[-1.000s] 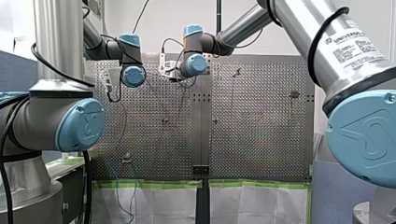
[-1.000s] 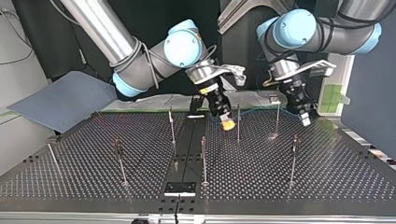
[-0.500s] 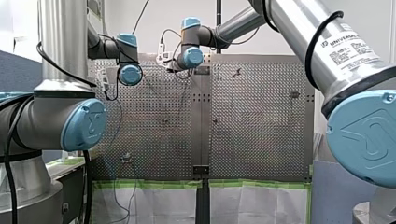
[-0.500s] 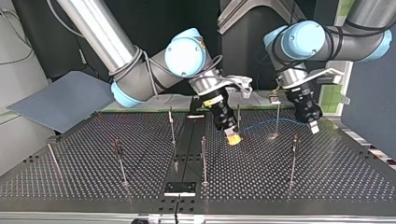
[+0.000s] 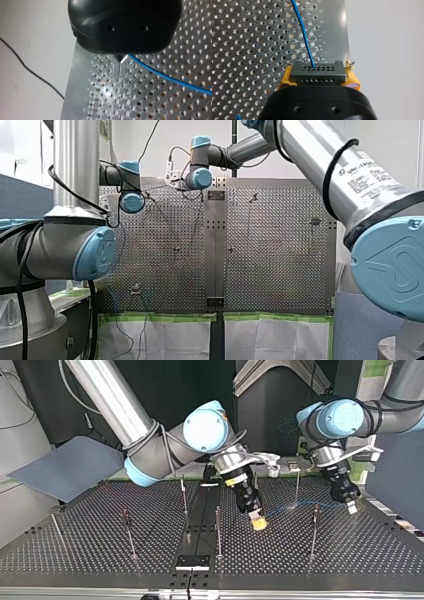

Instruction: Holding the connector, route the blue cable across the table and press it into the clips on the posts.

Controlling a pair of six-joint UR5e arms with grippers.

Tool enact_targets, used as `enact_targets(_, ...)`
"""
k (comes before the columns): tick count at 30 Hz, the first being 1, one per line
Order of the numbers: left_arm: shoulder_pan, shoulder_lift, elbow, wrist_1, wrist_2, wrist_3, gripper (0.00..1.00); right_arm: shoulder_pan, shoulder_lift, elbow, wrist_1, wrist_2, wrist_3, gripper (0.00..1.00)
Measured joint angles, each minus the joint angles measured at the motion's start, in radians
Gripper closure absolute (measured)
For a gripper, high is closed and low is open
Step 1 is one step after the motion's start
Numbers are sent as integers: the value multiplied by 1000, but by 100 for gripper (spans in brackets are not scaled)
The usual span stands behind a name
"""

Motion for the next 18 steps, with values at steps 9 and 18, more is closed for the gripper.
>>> enact_targets(9, 32, -35, 19, 11, 91, -18, 100, 5, 49, -25, 1, 4, -1, 100)
enact_targets(18, 33, -48, 32, 40, 135, -47, 100, 3, 66, -26, -1, 11, 1, 100)
